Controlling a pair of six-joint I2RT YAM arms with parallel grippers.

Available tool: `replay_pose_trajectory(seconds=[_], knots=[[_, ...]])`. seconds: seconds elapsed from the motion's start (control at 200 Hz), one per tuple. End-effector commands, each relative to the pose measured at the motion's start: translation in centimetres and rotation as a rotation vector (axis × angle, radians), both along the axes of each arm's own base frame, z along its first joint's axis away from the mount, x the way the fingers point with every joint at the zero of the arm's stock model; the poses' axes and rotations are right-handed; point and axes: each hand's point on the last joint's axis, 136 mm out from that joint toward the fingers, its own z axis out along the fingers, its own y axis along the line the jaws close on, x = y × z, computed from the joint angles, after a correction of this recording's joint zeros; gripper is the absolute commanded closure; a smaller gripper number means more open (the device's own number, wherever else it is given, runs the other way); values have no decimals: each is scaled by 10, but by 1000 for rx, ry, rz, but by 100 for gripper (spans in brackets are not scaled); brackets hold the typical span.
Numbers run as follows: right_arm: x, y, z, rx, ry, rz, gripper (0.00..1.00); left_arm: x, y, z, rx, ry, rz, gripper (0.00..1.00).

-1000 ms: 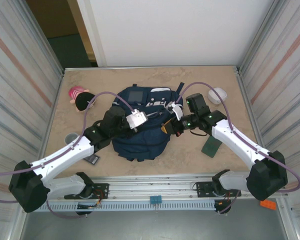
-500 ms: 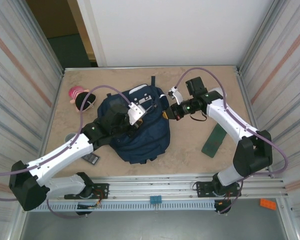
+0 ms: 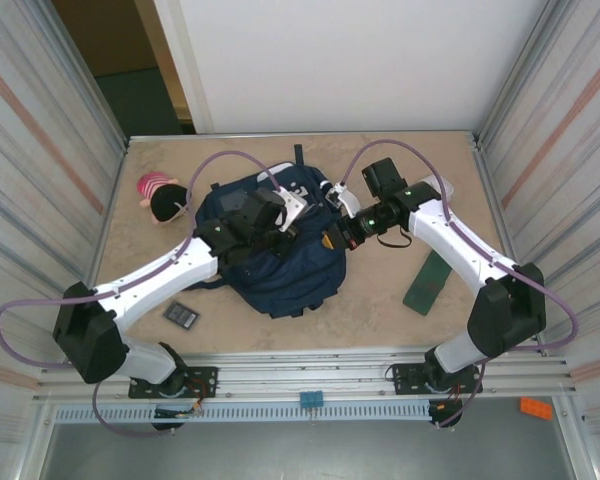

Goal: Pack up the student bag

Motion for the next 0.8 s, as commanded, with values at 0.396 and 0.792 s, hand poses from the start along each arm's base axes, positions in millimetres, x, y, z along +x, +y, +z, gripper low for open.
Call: replay_pose_trajectory(seconds=[0.396, 0.792], knots=[[-9, 10, 21, 101, 191, -344, 100, 53, -5, 40, -333, -21, 348, 100], [45, -19, -6, -58, 164, -422, 100, 30, -14, 39, -460, 62, 359, 100]])
